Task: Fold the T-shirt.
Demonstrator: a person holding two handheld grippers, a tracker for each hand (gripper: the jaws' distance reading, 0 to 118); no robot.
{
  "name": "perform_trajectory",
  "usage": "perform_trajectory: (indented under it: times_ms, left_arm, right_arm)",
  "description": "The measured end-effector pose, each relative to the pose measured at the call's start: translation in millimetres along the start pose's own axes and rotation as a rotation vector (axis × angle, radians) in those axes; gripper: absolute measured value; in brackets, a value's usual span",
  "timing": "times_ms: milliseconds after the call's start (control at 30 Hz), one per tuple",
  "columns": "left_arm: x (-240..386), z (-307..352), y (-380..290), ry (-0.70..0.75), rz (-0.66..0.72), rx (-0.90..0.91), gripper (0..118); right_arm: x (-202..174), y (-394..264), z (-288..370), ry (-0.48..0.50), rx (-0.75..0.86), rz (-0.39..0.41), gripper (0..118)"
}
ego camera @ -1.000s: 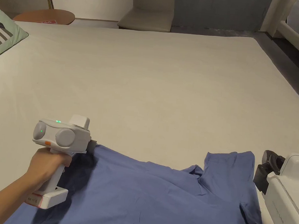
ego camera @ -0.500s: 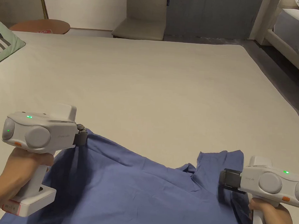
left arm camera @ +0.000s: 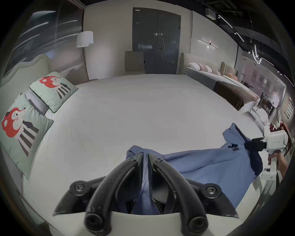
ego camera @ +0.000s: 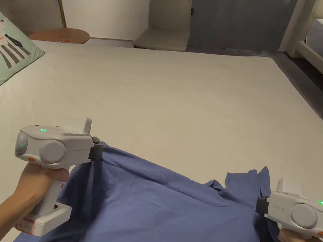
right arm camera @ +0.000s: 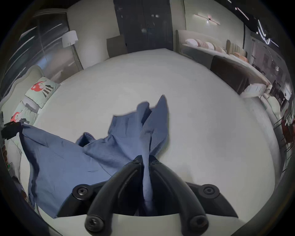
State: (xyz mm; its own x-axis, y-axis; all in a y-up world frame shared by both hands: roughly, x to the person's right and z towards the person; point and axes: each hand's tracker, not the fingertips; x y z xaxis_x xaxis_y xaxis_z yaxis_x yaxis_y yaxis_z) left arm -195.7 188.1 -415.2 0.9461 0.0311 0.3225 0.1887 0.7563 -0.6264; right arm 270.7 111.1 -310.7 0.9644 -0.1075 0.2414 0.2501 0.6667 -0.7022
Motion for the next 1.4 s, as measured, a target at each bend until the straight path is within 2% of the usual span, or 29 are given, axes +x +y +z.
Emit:
perform_trajectory:
  times_ms: [100, 167, 267, 467, 667, 800, 1033, 1133, 1400]
  left_arm:
    - [-7, 14, 0, 0.020, 0.044, 0.040, 4]
    - [-14, 25, 6, 0.034, 0.072, 0.076, 4]
    - [-26, 52, 25, 0.062, 0.118, 0.153, 4]
    - [-53, 108, 88, 0.133, 0.153, 0.339, 4]
    - [-63, 157, 164, 0.192, 0.158, 0.535, 4]
    - [-69, 177, 215, 0.222, 0.161, 0.621, 4]
    - [-78, 173, 273, 0.263, 0.168, 0.732, 4]
    - [-77, 161, 283, 0.284, 0.148, 0.758, 4]
    - [-86, 99, 269, 0.310, 0.112, 0.715, 4]
  right_arm:
    - [-4, 15, 28, 0.038, 0.110, 0.022, 4]
    - [-11, 33, 49, 0.058, 0.193, 0.064, 4]
    - [-27, 64, 86, 0.059, 0.332, 0.096, 4]
    - [-64, 144, 123, 0.119, 0.598, 0.161, 4]
    - [-102, 221, 170, 0.115, 0.832, 0.197, 4]
    - [-117, 273, 187, 0.119, 0.925, 0.198, 4]
    - [-134, 334, 200, 0.153, 1.008, 0.174, 4]
    - [-140, 350, 193, 0.128, 1.048, 0.220, 4]
    - [-137, 345, 152, 0.138, 1.008, 0.247, 4]
